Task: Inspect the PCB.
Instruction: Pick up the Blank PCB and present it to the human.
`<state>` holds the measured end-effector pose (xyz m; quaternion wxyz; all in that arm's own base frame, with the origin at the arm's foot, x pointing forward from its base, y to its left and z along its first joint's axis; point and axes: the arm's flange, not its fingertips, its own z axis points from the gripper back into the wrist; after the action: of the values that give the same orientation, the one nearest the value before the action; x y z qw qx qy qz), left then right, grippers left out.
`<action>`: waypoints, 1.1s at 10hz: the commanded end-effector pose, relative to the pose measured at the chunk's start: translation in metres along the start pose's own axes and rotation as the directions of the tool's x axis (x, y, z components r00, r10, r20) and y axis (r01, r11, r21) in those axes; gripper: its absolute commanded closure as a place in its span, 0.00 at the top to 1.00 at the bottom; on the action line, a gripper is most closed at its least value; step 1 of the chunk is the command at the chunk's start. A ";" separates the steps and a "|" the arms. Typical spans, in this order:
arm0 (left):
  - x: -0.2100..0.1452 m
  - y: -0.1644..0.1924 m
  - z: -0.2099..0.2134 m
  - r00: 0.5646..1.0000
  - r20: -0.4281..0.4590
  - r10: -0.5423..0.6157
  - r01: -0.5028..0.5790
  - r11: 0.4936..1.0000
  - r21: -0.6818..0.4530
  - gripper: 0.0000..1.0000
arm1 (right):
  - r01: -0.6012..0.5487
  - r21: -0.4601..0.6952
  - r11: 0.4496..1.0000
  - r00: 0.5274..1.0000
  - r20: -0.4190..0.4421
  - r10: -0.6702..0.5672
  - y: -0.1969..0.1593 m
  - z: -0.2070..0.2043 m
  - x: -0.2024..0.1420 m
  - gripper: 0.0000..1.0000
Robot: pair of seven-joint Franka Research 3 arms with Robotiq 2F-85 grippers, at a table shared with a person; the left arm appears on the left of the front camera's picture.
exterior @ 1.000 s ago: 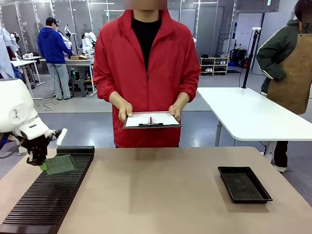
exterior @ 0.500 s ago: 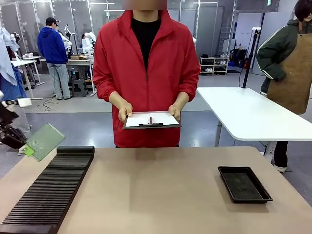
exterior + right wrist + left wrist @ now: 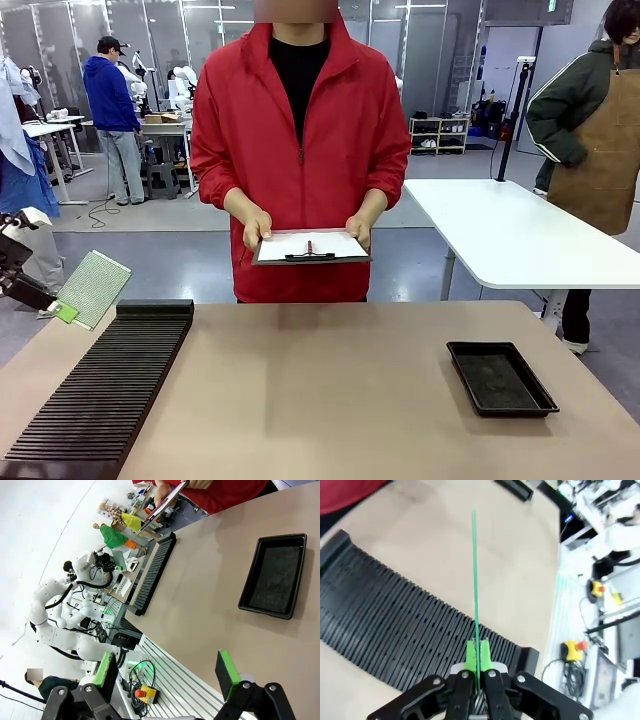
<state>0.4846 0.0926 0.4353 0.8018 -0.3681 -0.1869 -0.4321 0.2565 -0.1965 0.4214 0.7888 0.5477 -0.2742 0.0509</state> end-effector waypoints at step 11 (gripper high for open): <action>0.088 0.047 -0.108 0.667 0.067 0.742 -0.482 0.498 -0.721 0.03 | -0.020 0.012 1.000 1.000 0.008 0.020 0.000 0.002 0.002 1.00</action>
<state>0.5573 -0.0157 0.3943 0.6698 -0.7348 -0.0316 -0.1024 0.2565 -0.1963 0.4214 0.7888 0.5480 -0.2737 0.0511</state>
